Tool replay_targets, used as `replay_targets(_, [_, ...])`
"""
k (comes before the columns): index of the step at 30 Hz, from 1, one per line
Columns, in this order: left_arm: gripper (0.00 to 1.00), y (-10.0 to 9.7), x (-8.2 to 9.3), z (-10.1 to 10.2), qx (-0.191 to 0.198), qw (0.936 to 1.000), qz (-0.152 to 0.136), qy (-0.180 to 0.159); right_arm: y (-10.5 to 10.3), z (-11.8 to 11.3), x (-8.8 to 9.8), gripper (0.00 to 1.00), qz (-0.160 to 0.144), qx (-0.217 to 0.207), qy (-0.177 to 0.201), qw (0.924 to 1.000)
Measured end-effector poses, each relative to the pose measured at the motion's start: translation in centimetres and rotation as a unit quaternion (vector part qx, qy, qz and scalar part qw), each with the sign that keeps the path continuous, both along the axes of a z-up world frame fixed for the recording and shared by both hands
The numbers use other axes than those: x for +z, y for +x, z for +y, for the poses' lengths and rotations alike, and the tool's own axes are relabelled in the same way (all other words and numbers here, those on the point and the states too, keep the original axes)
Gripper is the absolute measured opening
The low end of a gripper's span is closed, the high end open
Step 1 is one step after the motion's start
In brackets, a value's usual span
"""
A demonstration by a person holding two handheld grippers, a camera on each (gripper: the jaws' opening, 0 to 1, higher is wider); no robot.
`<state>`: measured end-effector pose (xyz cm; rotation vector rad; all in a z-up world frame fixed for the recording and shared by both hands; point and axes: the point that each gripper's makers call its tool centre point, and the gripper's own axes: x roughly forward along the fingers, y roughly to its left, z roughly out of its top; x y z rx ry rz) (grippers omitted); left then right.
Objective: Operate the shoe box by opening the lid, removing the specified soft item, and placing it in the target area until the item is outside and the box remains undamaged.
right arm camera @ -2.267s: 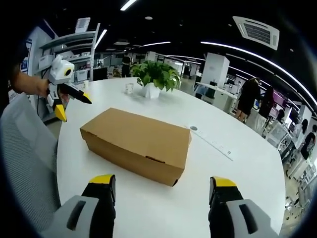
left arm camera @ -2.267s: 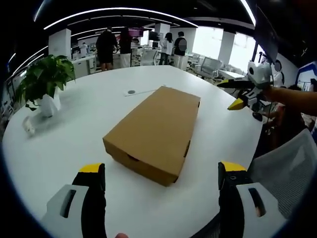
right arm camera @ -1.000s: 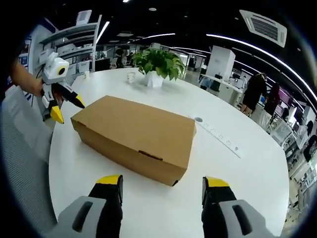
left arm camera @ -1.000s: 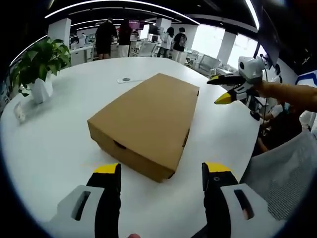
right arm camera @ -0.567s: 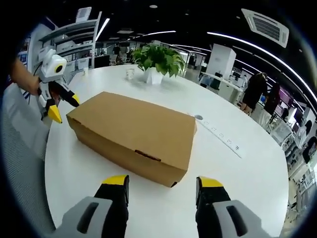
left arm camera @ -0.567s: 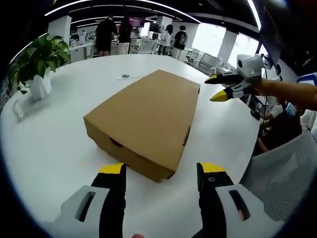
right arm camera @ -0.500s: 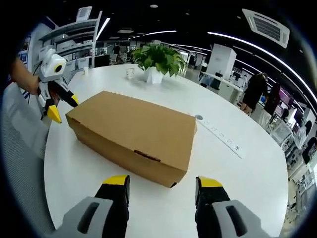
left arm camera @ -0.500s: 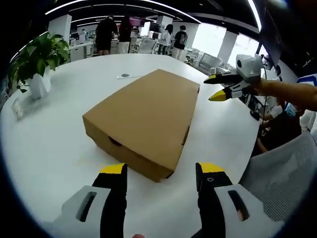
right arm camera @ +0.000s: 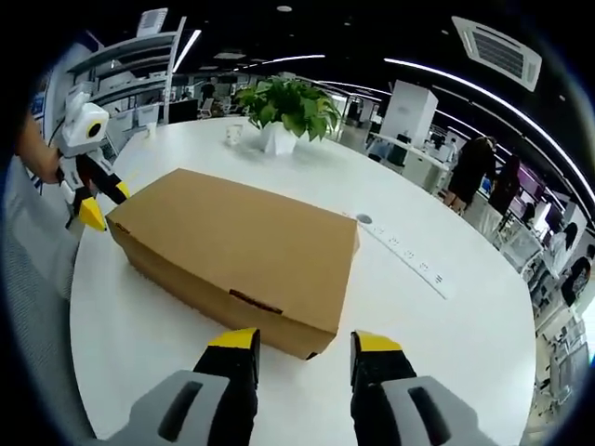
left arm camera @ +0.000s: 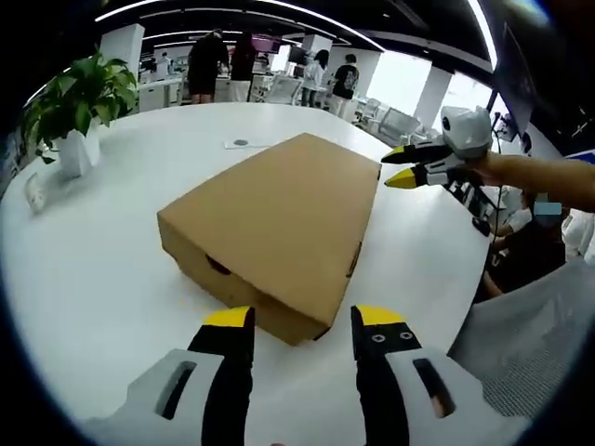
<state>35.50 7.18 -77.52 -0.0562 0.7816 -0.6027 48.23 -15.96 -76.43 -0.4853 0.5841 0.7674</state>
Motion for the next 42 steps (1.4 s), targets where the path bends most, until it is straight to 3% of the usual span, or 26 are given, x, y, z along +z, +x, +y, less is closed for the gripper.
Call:
replay_targets(6, [0.38, -0.1, -0.3, 0.1, -0.001, 1.0000, 0.005, 0.002, 0.0, -0.2, -0.9, 0.32, 0.004, 0.031, -0.043, 0.9986])
replay_targets(17, [0.35, 0.1, -0.6, 0.3, 0.016, 0.9997, 0.014, -0.015, 0.9, 0.3, -0.9, 0.24, 0.010, 0.038, -0.035, 0.9986])
replay_targets(42, [0.33, 0.0, -0.6, 0.1, 0.015, 0.9996, 0.015, -0.018, 0.6, 0.3, -1.2, 0.26, 0.018, 0.001, 0.001, 0.9998])
